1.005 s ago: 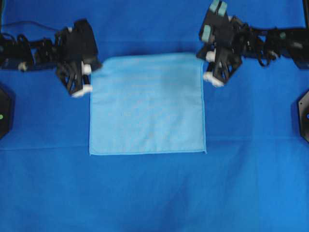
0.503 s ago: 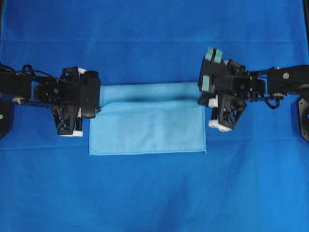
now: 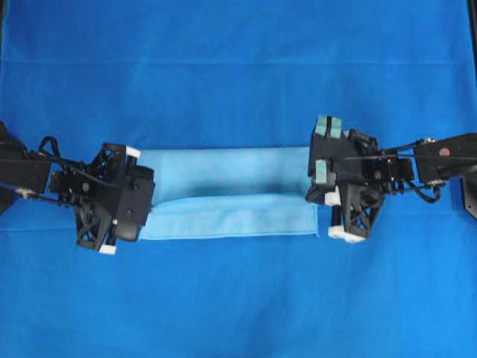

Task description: Fold the light blue towel.

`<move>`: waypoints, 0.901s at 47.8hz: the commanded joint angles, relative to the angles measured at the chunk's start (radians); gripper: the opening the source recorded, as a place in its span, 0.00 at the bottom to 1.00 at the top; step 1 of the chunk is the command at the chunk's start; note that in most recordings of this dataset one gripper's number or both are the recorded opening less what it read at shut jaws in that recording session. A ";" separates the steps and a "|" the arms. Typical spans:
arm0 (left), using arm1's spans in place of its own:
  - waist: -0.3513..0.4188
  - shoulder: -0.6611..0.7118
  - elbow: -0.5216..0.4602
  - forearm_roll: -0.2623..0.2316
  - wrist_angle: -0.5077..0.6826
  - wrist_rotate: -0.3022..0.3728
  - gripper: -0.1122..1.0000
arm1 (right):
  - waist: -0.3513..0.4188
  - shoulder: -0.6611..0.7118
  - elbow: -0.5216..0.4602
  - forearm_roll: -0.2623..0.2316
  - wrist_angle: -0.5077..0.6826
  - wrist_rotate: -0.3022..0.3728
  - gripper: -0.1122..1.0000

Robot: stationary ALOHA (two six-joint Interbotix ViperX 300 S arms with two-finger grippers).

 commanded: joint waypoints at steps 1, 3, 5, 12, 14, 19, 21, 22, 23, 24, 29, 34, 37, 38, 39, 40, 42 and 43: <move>-0.031 0.000 -0.025 -0.002 0.000 -0.002 0.12 | 0.025 -0.012 -0.009 0.000 -0.005 0.002 0.12; -0.038 0.003 -0.028 -0.002 0.000 -0.002 0.12 | 0.034 -0.011 -0.011 0.000 -0.006 0.002 0.12; -0.041 0.006 -0.032 -0.002 0.000 0.000 0.12 | 0.037 -0.009 -0.011 0.002 -0.006 0.002 0.12; -0.020 0.009 -0.038 -0.002 -0.006 -0.002 0.12 | 0.035 -0.006 -0.015 0.002 -0.008 0.003 0.12; -0.012 0.009 -0.038 -0.003 -0.006 -0.006 0.12 | 0.035 -0.005 -0.015 0.000 -0.009 0.003 0.12; -0.005 0.009 -0.037 -0.003 -0.006 -0.037 0.21 | 0.035 -0.006 -0.017 0.000 -0.017 0.003 0.12; -0.005 0.009 -0.037 -0.002 -0.006 -0.049 0.29 | 0.034 -0.006 -0.017 0.000 -0.021 0.003 0.12; -0.005 0.008 -0.037 -0.002 -0.006 -0.054 0.35 | 0.035 -0.006 -0.017 0.000 -0.026 0.003 0.12; -0.005 0.008 -0.038 -0.003 -0.003 -0.060 0.40 | 0.035 -0.005 -0.017 0.002 -0.031 0.003 0.12; -0.006 0.008 -0.038 -0.003 0.000 -0.061 0.46 | 0.035 -0.005 -0.017 0.002 -0.038 0.003 0.13; -0.006 -0.003 -0.040 -0.002 0.003 -0.051 0.74 | 0.037 -0.008 -0.020 0.000 -0.046 0.003 0.35; -0.005 -0.037 -0.044 0.000 0.023 -0.046 0.81 | 0.038 -0.023 -0.025 -0.003 -0.032 -0.002 0.63; 0.002 -0.063 -0.044 0.000 0.034 -0.044 0.77 | 0.035 -0.041 -0.026 -0.011 -0.026 -0.009 0.70; 0.006 -0.069 -0.044 0.000 0.037 -0.044 0.76 | 0.034 -0.049 -0.028 -0.015 -0.025 -0.009 0.69; 0.012 -0.077 -0.043 0.000 0.038 -0.041 0.76 | 0.028 -0.058 -0.028 -0.023 -0.026 -0.012 0.67; 0.018 -0.084 -0.043 0.002 0.041 -0.040 0.75 | 0.023 -0.066 -0.028 -0.029 -0.028 -0.012 0.66; 0.032 -0.100 -0.038 0.000 0.044 -0.037 0.74 | 0.006 -0.077 -0.026 -0.043 -0.029 -0.012 0.64; 0.041 -0.109 -0.037 0.000 0.048 -0.034 0.74 | -0.005 -0.081 -0.025 -0.049 -0.029 -0.012 0.64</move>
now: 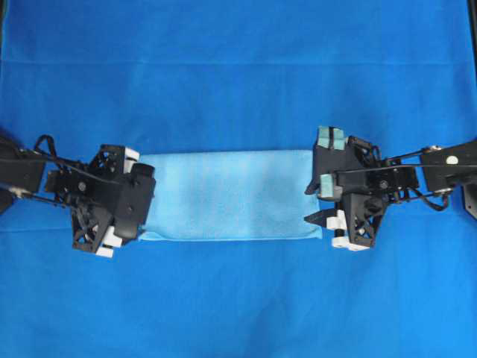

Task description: Fold the light blue towel.

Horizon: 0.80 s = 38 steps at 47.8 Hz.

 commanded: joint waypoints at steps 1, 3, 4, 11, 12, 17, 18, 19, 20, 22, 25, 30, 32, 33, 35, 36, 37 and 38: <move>0.034 -0.051 -0.011 0.002 0.006 0.009 0.74 | -0.041 -0.044 -0.017 -0.028 -0.005 0.002 0.64; 0.060 -0.067 -0.002 0.000 0.005 0.020 0.73 | -0.072 -0.048 -0.015 -0.035 -0.005 0.002 0.65; 0.072 -0.074 0.003 0.002 0.000 0.026 0.73 | -0.087 -0.046 -0.014 -0.038 -0.002 0.002 0.65; 0.158 -0.087 0.025 0.000 -0.031 0.044 0.72 | -0.198 -0.041 -0.009 -0.066 0.000 0.000 0.65; 0.167 -0.089 0.026 0.000 -0.035 0.044 0.72 | -0.209 -0.038 -0.008 -0.071 0.000 0.000 0.65; 0.184 -0.081 0.038 0.000 -0.064 0.048 0.72 | -0.244 -0.021 -0.003 -0.087 0.000 0.000 0.65; 0.184 -0.080 0.041 0.000 -0.072 0.051 0.72 | -0.247 -0.017 -0.003 -0.089 0.000 0.000 0.65; 0.184 -0.077 0.043 0.000 -0.077 0.052 0.72 | -0.250 -0.012 -0.003 -0.091 0.000 0.000 0.65; 0.184 -0.074 0.044 0.000 -0.084 0.054 0.72 | -0.255 -0.002 -0.002 -0.091 -0.002 0.000 0.65; 0.184 -0.066 0.049 0.002 -0.097 0.055 0.72 | -0.256 0.011 -0.002 -0.091 -0.005 0.000 0.65; 0.187 -0.049 0.055 0.000 -0.121 0.057 0.72 | -0.258 0.037 -0.002 -0.092 -0.006 0.000 0.65; 0.206 -0.002 0.066 0.000 -0.176 0.058 0.72 | -0.268 0.083 -0.005 -0.091 -0.012 0.000 0.65; 0.212 0.018 0.072 0.000 -0.193 0.058 0.72 | -0.275 0.098 -0.005 -0.091 -0.017 0.000 0.65; 0.218 0.034 0.075 0.000 -0.206 0.060 0.72 | -0.276 0.107 -0.005 -0.092 -0.020 0.000 0.65; 0.227 0.055 0.078 0.002 -0.219 0.061 0.72 | -0.278 0.126 -0.006 -0.091 -0.026 0.000 0.65; 0.232 0.066 0.080 0.000 -0.225 0.061 0.72 | -0.278 0.132 -0.006 -0.091 -0.029 0.000 0.65; 0.238 0.077 0.081 0.000 -0.230 0.061 0.72 | -0.278 0.138 -0.006 -0.091 -0.031 0.000 0.65; 0.244 0.091 0.084 0.000 -0.238 0.061 0.72 | -0.278 0.143 -0.006 -0.091 -0.034 0.000 0.65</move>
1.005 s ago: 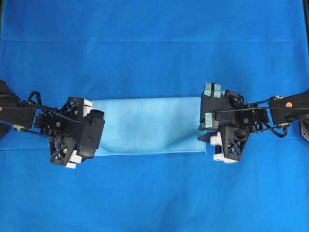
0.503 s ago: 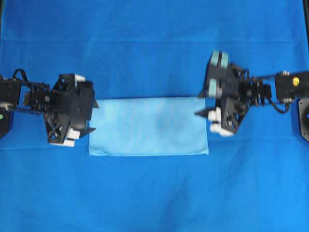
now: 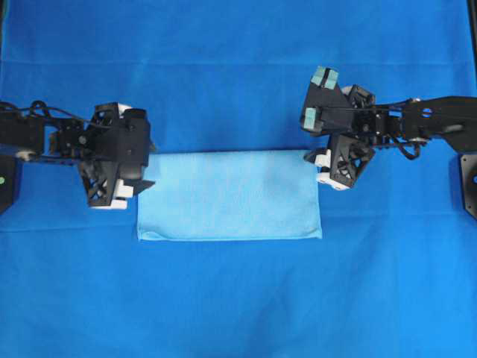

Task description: Fold the light blue towel.

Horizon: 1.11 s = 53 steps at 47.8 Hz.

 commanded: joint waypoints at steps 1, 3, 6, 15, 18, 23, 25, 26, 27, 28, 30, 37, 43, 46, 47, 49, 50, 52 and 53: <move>0.026 0.037 -0.002 0.000 -0.032 0.002 0.72 | 0.002 0.006 -0.012 -0.003 -0.018 -0.002 0.65; 0.032 0.055 0.000 0.000 -0.040 0.002 0.72 | 0.002 0.015 -0.012 -0.002 -0.023 0.000 0.65; 0.041 0.074 0.000 0.000 -0.044 0.002 0.72 | 0.002 0.021 -0.012 -0.002 -0.029 0.000 0.64; 0.054 0.081 0.002 0.000 -0.046 0.002 0.71 | 0.002 0.026 -0.014 -0.002 -0.031 0.000 0.64; 0.055 0.081 0.002 0.000 -0.044 0.002 0.70 | 0.002 0.028 -0.014 -0.002 -0.032 0.000 0.64; 0.057 0.083 -0.003 0.000 -0.034 0.000 0.64 | 0.002 0.029 -0.014 -0.002 -0.037 -0.006 0.61; 0.055 0.083 -0.006 0.000 -0.031 0.000 0.57 | 0.002 0.029 -0.012 -0.003 -0.037 -0.009 0.56; 0.057 0.084 -0.006 0.000 -0.028 0.002 0.52 | 0.002 0.029 -0.012 -0.002 -0.037 -0.009 0.50; 0.057 0.083 -0.006 0.000 -0.026 0.002 0.48 | 0.002 0.028 -0.012 -0.003 -0.035 -0.011 0.46; 0.055 0.083 -0.005 0.000 -0.025 0.002 0.43 | 0.002 0.029 -0.011 -0.002 -0.035 -0.011 0.41; 0.057 0.083 -0.005 0.000 -0.020 0.002 0.32 | 0.003 0.029 -0.011 -0.003 -0.034 -0.009 0.29; 0.057 0.081 -0.003 0.000 -0.006 0.002 0.12 | 0.005 0.029 -0.014 -0.002 -0.034 -0.006 0.11; 0.057 0.078 -0.011 0.000 0.014 -0.002 0.12 | 0.005 0.026 -0.018 0.002 -0.034 0.006 0.11; 0.057 0.069 -0.020 0.000 0.035 -0.005 0.12 | 0.005 0.020 -0.021 0.003 -0.028 0.011 0.11; 0.057 0.063 -0.023 0.000 0.046 -0.006 0.12 | 0.005 0.014 -0.021 0.005 -0.023 0.012 0.11; 0.057 0.043 -0.035 0.000 0.077 -0.009 0.12 | 0.006 -0.002 -0.025 0.008 -0.014 0.014 0.11; 0.057 0.034 -0.040 0.000 0.092 -0.011 0.12 | 0.008 -0.009 -0.026 0.009 -0.008 0.014 0.11; 0.057 0.014 -0.052 0.000 0.121 -0.014 0.12 | 0.009 -0.040 -0.029 0.015 0.009 0.014 0.11; 0.057 0.003 -0.057 0.000 0.135 -0.017 0.12 | 0.011 -0.052 -0.031 0.017 0.015 0.014 0.11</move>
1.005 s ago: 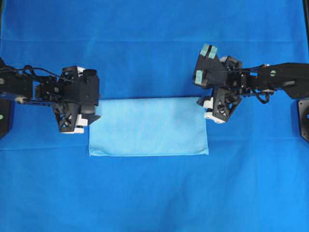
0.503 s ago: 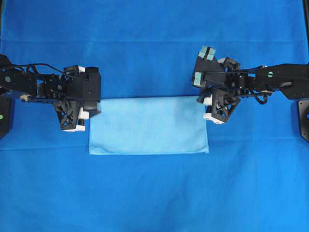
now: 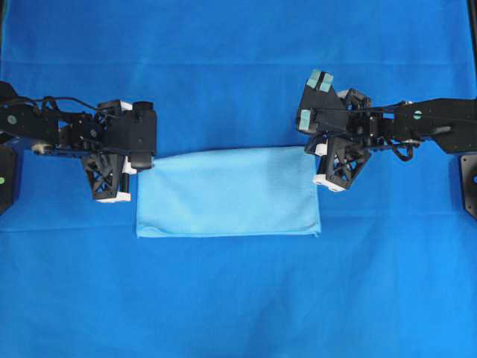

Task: Fold the light blue towel.
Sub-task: 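Grasp the folded strip's left and right ends with both grippers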

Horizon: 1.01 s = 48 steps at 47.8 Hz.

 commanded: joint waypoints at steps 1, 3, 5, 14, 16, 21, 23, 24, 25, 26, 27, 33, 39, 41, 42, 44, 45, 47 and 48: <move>0.005 -0.061 -0.037 0.000 0.054 -0.009 0.12 | 0.006 -0.077 -0.025 0.008 0.023 0.000 0.11; 0.005 -0.084 -0.046 0.000 0.074 -0.014 0.12 | 0.006 -0.106 -0.025 0.009 0.034 0.000 0.11; 0.005 -0.110 -0.054 0.000 0.089 -0.015 0.12 | 0.006 -0.135 -0.025 0.009 0.040 0.000 0.11; -0.003 -0.222 -0.055 0.000 0.115 -0.037 0.12 | 0.006 -0.249 -0.015 0.006 0.052 -0.002 0.11; -0.008 -0.244 -0.049 0.000 0.117 -0.048 0.12 | 0.006 -0.267 -0.012 0.005 0.054 -0.002 0.11; -0.011 -0.296 -0.037 0.000 0.123 -0.074 0.12 | 0.006 -0.311 -0.012 0.003 0.063 -0.003 0.11; -0.011 -0.318 -0.029 0.000 0.121 -0.080 0.12 | 0.006 -0.327 -0.011 0.002 0.066 -0.005 0.11; -0.011 -0.322 -0.028 0.000 0.120 -0.080 0.12 | 0.006 -0.333 -0.011 0.002 0.067 -0.003 0.11; -0.011 -0.334 -0.023 0.000 0.117 -0.080 0.12 | 0.006 -0.337 -0.011 0.002 0.067 -0.005 0.11; -0.011 -0.344 -0.018 0.000 0.115 -0.080 0.12 | 0.006 -0.345 -0.011 0.002 0.067 -0.005 0.11; -0.011 -0.350 -0.015 0.000 0.114 -0.080 0.12 | 0.006 -0.348 -0.009 0.002 0.067 -0.005 0.11; -0.011 -0.388 0.011 0.000 0.103 -0.081 0.12 | 0.006 -0.357 -0.008 -0.002 0.069 -0.006 0.11; -0.011 -0.405 0.018 0.000 0.080 -0.081 0.12 | -0.002 -0.357 -0.009 -0.009 0.066 -0.006 0.11; -0.009 -0.407 0.017 0.000 0.067 -0.081 0.12 | -0.011 -0.356 -0.009 -0.011 0.063 -0.006 0.11; -0.011 -0.405 0.015 0.000 0.057 -0.081 0.12 | -0.017 -0.356 -0.009 -0.014 0.063 -0.006 0.11; -0.011 -0.399 0.012 -0.002 0.043 -0.083 0.12 | -0.034 -0.356 -0.011 -0.017 0.063 -0.006 0.11; -0.012 -0.396 0.011 -0.002 0.034 -0.086 0.12 | -0.043 -0.354 -0.012 -0.020 0.063 -0.006 0.11; -0.017 -0.387 0.006 -0.002 0.017 -0.094 0.12 | -0.067 -0.353 -0.014 -0.029 0.063 -0.006 0.11; -0.021 -0.382 0.002 -0.002 0.008 -0.100 0.12 | -0.078 -0.351 -0.015 -0.034 0.063 -0.008 0.11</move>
